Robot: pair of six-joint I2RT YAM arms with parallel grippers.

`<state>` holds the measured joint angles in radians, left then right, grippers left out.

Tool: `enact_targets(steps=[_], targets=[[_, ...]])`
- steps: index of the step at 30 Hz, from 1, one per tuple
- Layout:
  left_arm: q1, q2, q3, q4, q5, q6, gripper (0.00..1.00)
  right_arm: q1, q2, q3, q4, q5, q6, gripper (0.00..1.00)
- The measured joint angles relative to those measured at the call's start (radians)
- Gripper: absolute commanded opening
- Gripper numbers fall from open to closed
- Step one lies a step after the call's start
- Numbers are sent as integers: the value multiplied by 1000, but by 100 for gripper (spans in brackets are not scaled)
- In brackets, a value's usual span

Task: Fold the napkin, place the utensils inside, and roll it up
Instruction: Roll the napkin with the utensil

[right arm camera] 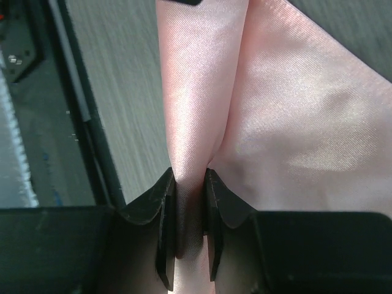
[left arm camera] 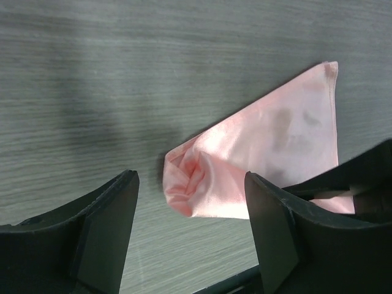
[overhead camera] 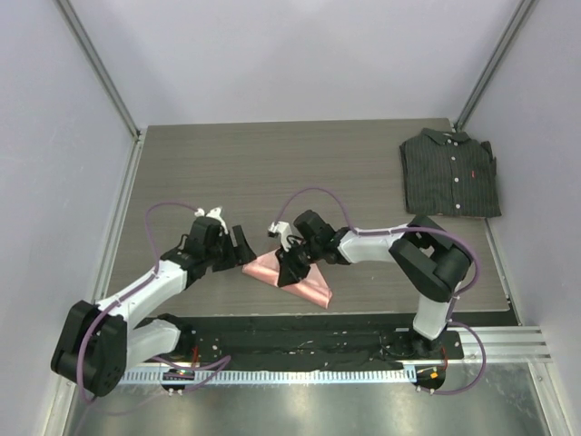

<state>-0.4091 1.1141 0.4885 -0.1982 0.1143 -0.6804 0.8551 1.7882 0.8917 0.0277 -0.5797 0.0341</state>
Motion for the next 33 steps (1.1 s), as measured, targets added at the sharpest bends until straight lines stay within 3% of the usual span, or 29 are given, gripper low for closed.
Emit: enact_targets(steps=[7,13,20,22,23,24,26,28,33], targets=[[0,-37,-62,53,56,4,65,-59,104,0,107,-262,109,22],[0,-31,-77,94,96,4,58,-100,161,-3,181,-371,183,21],[0,11,-104,172,135,-1,38,-119,194,-2,221,-428,216,23],[0,39,-108,196,142,-3,28,-120,195,-2,223,-430,217,26],[0,54,-110,207,144,-5,17,-120,195,-2,223,-429,217,28],[0,66,-111,214,145,-8,12,-121,195,-2,223,-429,217,31],[0,82,-114,225,145,-14,4,-122,188,-1,209,-424,213,43],[0,95,-114,229,144,-16,0,-122,166,5,172,-410,203,54],[0,113,-108,230,143,-17,0,-117,64,24,34,-254,130,63]])
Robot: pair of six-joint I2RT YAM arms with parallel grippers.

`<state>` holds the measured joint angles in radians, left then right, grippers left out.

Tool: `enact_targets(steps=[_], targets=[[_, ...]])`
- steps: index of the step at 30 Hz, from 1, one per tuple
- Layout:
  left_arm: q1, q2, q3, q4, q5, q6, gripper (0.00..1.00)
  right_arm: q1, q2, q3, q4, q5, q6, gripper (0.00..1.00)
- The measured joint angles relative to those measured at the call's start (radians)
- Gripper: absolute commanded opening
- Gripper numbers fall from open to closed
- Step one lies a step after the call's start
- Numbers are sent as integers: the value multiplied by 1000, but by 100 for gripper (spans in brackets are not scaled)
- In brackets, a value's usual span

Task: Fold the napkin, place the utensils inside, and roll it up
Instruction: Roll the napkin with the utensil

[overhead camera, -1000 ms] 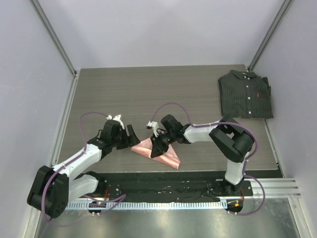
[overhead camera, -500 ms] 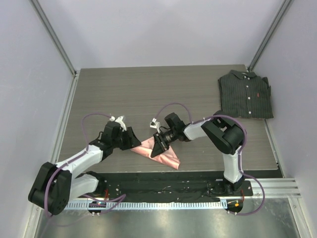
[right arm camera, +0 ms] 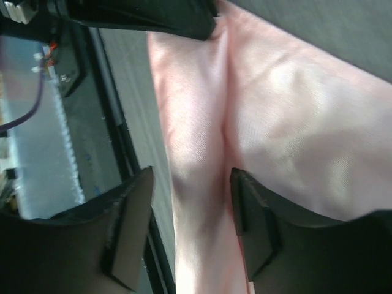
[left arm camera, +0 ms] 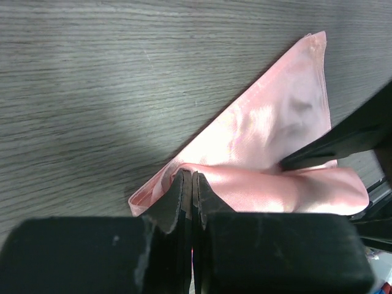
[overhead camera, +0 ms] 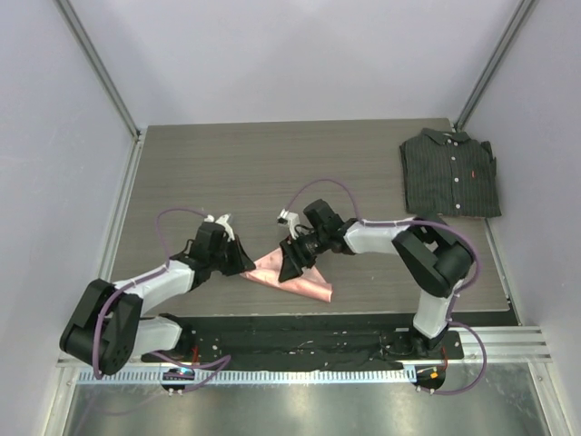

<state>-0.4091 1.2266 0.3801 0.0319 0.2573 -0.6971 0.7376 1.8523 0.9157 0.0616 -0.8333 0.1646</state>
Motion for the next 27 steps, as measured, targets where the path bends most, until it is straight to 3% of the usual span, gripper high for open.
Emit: enact_targets(steps=[6,10,15,20,27], targets=[[0,42,64,-76,-4,2,0,43,-202,0,-120,302,-90,65],[0,90,134,-164,-11,2,0,187,-293,0,-128,538,-168,66],[0,130,190,-237,-15,2,0,343,-285,0,-130,764,-253,65],[0,134,197,-259,-14,-2,0,410,-225,0,-131,887,-312,63],[0,140,204,-269,-13,-2,0,426,-162,0,-130,935,-347,57]])
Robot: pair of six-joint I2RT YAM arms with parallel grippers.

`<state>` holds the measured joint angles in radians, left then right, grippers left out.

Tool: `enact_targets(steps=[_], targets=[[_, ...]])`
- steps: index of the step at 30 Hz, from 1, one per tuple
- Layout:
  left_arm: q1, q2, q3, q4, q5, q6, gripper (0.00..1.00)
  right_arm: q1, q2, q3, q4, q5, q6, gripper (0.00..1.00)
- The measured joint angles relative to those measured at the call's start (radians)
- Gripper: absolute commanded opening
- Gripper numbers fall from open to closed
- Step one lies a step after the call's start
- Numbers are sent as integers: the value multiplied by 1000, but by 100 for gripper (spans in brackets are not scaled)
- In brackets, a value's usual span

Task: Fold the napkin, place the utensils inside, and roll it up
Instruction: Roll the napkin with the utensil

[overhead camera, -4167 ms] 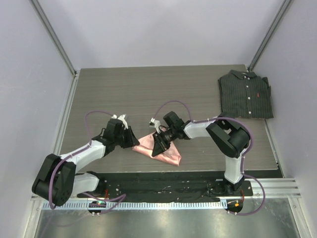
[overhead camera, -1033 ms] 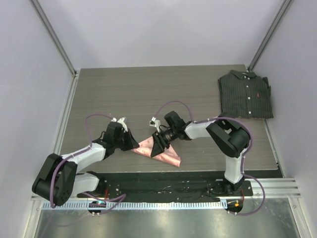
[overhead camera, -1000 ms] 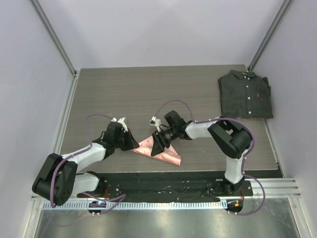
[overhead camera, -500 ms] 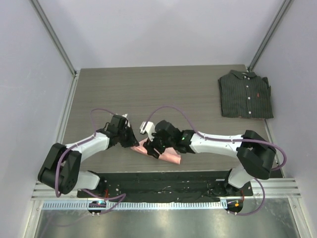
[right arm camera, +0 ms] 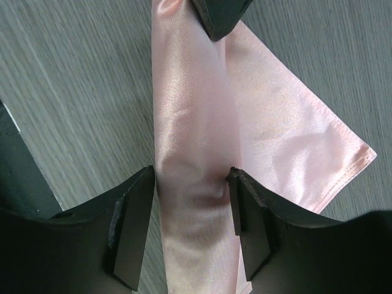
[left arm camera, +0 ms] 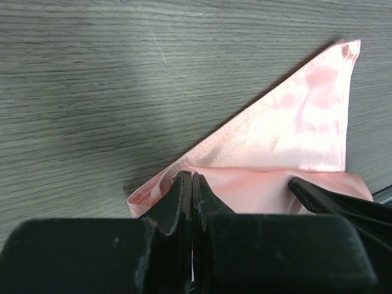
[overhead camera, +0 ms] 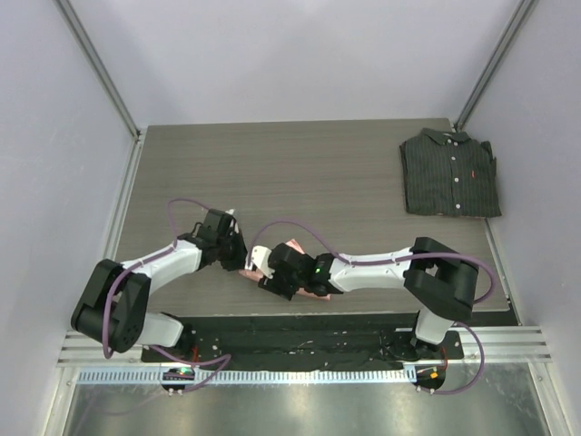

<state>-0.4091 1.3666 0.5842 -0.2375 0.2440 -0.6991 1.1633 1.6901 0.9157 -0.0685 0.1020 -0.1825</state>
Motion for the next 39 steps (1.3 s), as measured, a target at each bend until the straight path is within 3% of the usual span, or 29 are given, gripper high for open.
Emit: enact_targets(steps=[5,8,11,12,14,15,19,27,39], targets=[[0,4,1,1,3,0,1,0,28,6,3,26,-6,53],[0,4,1,1,7,2,6,-3,39,13,0,27,-7,48],[0,3,1,1,8,6,22,-18,45,22,-5,6,-5,39],[0,3,2,1,8,8,32,-25,48,25,-8,-6,-3,33],[0,-6,4,-2,0,12,42,-42,51,31,-13,-31,-1,29],[0,-14,6,-7,-5,14,52,-52,51,35,-17,-50,2,28],[0,-90,16,-48,-83,24,71,-96,51,44,-27,-146,23,24],[6,-312,-22,-65,-222,22,72,-236,53,46,-48,-460,117,24],[6,-352,-161,88,-111,22,71,-385,188,89,-46,-874,218,23]])
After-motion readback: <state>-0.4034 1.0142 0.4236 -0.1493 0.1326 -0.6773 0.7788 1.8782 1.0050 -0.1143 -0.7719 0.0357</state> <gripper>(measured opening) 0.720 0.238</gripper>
